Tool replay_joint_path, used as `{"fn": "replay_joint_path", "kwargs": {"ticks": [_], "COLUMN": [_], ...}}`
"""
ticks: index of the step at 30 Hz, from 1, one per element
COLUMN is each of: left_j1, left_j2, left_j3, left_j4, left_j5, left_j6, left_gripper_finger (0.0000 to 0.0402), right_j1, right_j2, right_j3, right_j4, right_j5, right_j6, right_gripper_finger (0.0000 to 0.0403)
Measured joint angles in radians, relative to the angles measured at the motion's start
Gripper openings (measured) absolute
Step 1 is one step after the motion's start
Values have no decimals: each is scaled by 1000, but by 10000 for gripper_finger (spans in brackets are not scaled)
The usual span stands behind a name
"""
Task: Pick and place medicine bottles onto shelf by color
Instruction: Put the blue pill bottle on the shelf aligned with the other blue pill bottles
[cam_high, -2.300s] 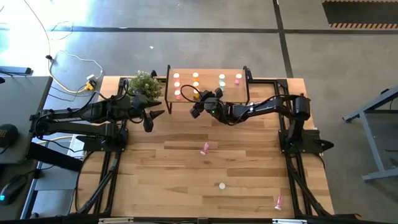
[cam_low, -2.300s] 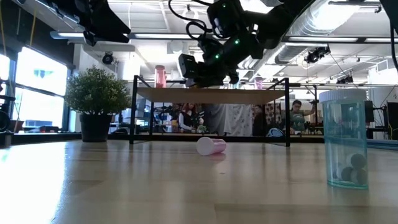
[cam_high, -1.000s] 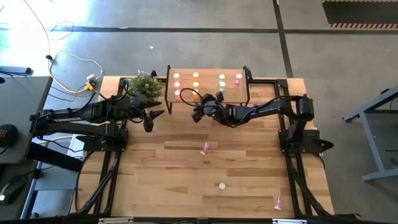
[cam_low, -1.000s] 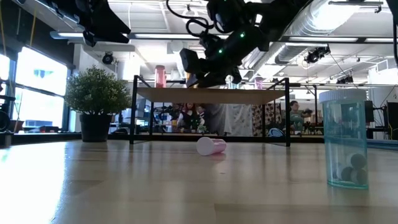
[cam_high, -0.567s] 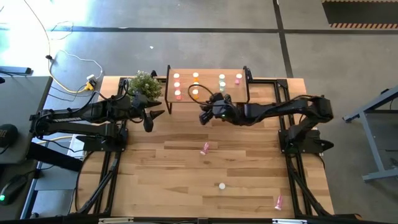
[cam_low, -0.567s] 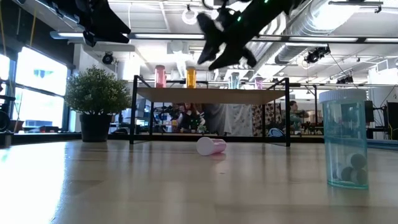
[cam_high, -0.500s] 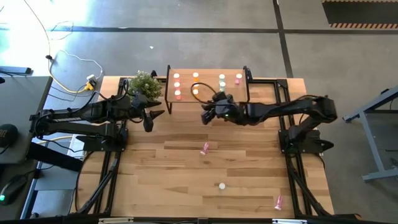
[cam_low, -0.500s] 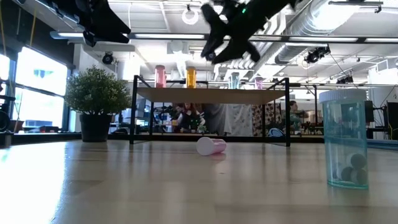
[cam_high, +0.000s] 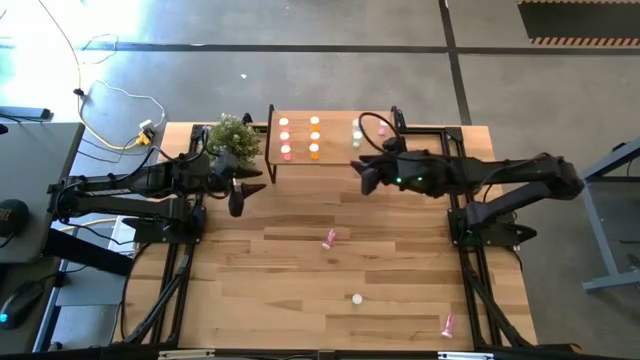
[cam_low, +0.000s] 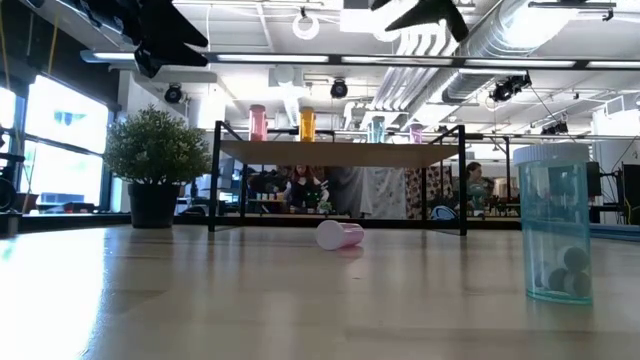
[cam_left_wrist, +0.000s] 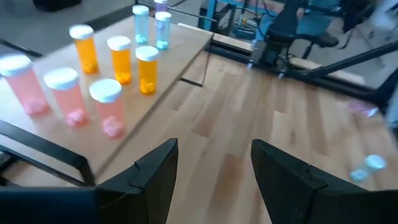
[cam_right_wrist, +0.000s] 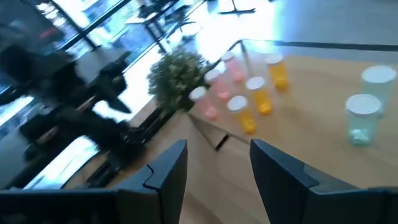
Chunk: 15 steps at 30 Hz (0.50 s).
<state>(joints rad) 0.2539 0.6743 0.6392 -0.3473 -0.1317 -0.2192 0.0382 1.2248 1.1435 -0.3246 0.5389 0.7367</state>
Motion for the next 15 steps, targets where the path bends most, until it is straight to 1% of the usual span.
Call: {"fn": "replay_joint_path", "kwargs": {"ticks": [2, 3, 6, 8, 11, 15], "left_j1": [-7, -15, -54, -84, -124, -164], "left_j2": [0, 0, 0, 0, 0, -1], "left_j3": [0, 0, -2, -3, -3, -3], "left_j4": [0, 0, 0, 0, 9, 9], "left_j5": [21, 28, 39, 41, 42, 42], "left_j6": [-62, -91, -134, -161, -195, -235], "left_gripper_finger": [195, 195, 195, 195, 195, 195], "right_j1": [10, 17, 48, 79, 139, 238], "right_j2": [-19, -28, -43, -43, -43, -42], "right_j3": [0, 0, 0, 0, 0, 0], "right_j4": [-10, -19, -78, -138, -263, -398], "right_j5": [-48, -88, -206, -257, -311, -308], "right_j6": [-23, -28, -29, -15, 23, 78], "right_gripper_finger": [167, 167, 167, 167, 167, 167]}}
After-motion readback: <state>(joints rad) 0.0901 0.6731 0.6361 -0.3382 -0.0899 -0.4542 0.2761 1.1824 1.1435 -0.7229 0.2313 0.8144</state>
